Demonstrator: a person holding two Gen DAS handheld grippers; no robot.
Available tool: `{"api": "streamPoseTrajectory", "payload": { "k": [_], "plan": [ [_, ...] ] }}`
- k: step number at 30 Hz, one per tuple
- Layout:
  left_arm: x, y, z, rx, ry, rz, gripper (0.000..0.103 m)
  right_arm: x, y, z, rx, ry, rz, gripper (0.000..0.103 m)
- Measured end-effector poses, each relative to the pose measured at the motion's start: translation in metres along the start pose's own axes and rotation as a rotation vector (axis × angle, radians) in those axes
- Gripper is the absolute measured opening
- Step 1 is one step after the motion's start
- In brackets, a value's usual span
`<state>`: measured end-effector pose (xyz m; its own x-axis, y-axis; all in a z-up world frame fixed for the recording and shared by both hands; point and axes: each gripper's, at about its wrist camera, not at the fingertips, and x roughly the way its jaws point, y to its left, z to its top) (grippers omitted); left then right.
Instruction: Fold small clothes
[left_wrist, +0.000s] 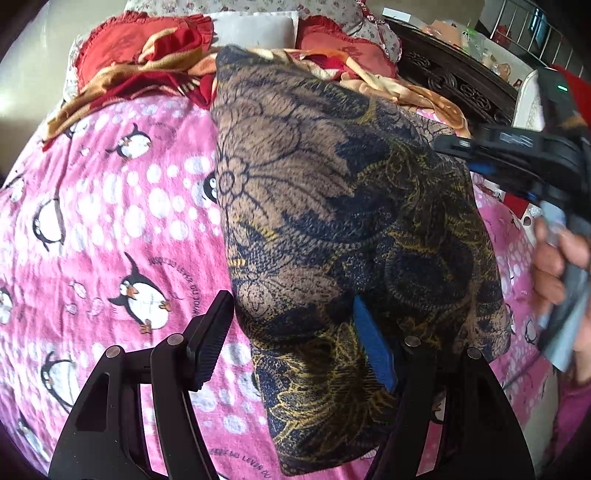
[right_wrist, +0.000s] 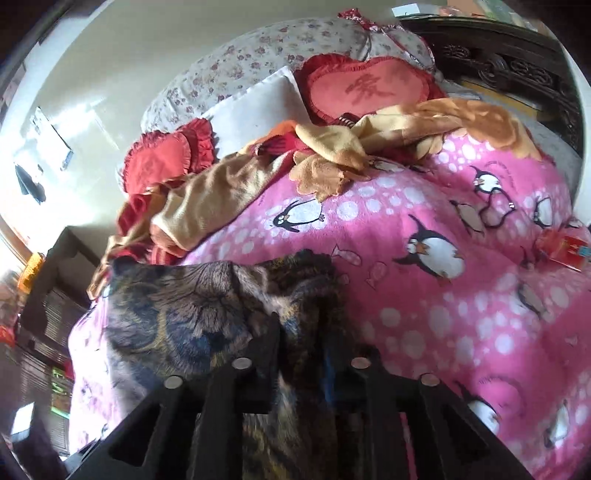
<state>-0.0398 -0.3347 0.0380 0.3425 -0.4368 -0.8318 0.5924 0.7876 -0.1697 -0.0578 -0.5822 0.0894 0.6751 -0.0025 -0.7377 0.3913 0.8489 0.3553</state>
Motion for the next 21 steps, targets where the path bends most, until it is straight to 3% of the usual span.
{"api": "streamPoseTrajectory", "payload": {
  "k": [4,8,11,14,18,21],
  "plan": [
    [-0.009,0.000,0.006,0.003,-0.025,0.011,0.067,-0.039,0.017,-0.019,-0.101,-0.013,0.017,0.038],
    [-0.012,-0.001,0.011,0.007,-0.035,0.019,0.067,-0.053,0.029,-0.049,-0.192,0.021,0.043,0.040],
    [-0.009,0.000,0.013,-0.005,-0.030,0.016,0.067,-0.044,0.031,-0.068,-0.251,0.031,-0.038,0.040],
    [0.000,0.001,0.017,-0.021,-0.018,-0.002,0.067,-0.023,0.013,-0.075,-0.201,0.047,-0.105,0.040],
    [0.005,0.012,0.018,-0.063,0.002,-0.066,0.067,-0.010,-0.008,-0.071,-0.106,0.075,-0.029,0.041],
    [0.005,0.025,0.020,-0.102,-0.010,-0.150,0.074,-0.024,-0.016,-0.068,-0.100,0.016,0.022,0.063]
  ]
}}
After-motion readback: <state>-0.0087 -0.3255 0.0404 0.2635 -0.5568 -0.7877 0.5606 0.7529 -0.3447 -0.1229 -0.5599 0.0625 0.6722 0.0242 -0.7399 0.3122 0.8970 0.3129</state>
